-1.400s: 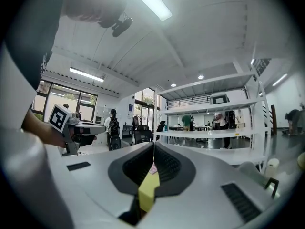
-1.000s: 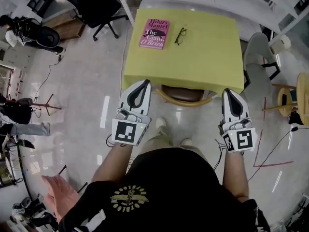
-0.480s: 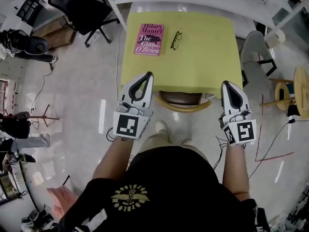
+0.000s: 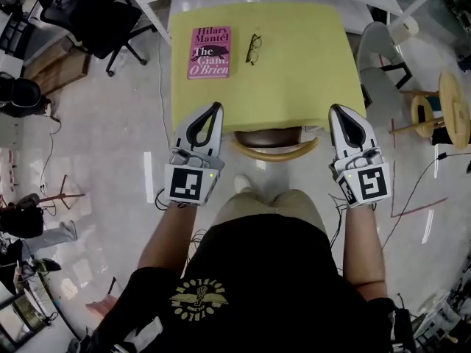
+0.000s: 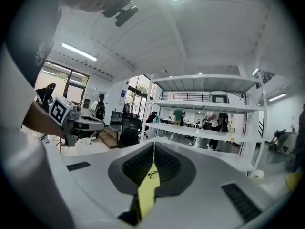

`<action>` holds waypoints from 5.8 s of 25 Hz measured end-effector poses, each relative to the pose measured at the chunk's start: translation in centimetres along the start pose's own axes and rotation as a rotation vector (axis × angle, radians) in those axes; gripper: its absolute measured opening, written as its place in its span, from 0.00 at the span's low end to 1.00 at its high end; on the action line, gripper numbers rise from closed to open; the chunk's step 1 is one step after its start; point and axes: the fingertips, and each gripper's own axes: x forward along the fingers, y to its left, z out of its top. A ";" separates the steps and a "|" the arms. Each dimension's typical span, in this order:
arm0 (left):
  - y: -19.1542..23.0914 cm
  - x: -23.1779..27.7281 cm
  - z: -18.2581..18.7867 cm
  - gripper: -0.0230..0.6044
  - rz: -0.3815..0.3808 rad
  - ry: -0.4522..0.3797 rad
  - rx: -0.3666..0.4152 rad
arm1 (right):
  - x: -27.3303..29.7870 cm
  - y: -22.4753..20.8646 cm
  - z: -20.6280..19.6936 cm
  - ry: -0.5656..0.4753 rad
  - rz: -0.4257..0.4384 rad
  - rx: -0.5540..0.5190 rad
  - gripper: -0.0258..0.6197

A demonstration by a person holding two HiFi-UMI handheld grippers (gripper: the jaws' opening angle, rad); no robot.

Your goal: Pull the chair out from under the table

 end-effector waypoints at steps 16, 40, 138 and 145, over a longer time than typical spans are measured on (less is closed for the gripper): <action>-5.3 1.9 -15.8 0.05 -0.116 0.348 0.112 | 2.6 -0.5 -10.9 0.206 0.229 -0.025 0.06; -12.5 2.8 -31.2 0.23 -0.397 0.647 0.152 | 3.7 2.0 -25.8 0.407 0.454 0.084 0.08; -23.5 -13.7 -49.4 0.32 -1.047 1.183 0.870 | -15.5 20.3 -50.5 1.125 0.850 -0.597 0.33; -28.2 -17.4 -49.1 0.32 -0.964 1.226 0.831 | -20.3 20.6 -51.1 1.059 0.909 -0.657 0.33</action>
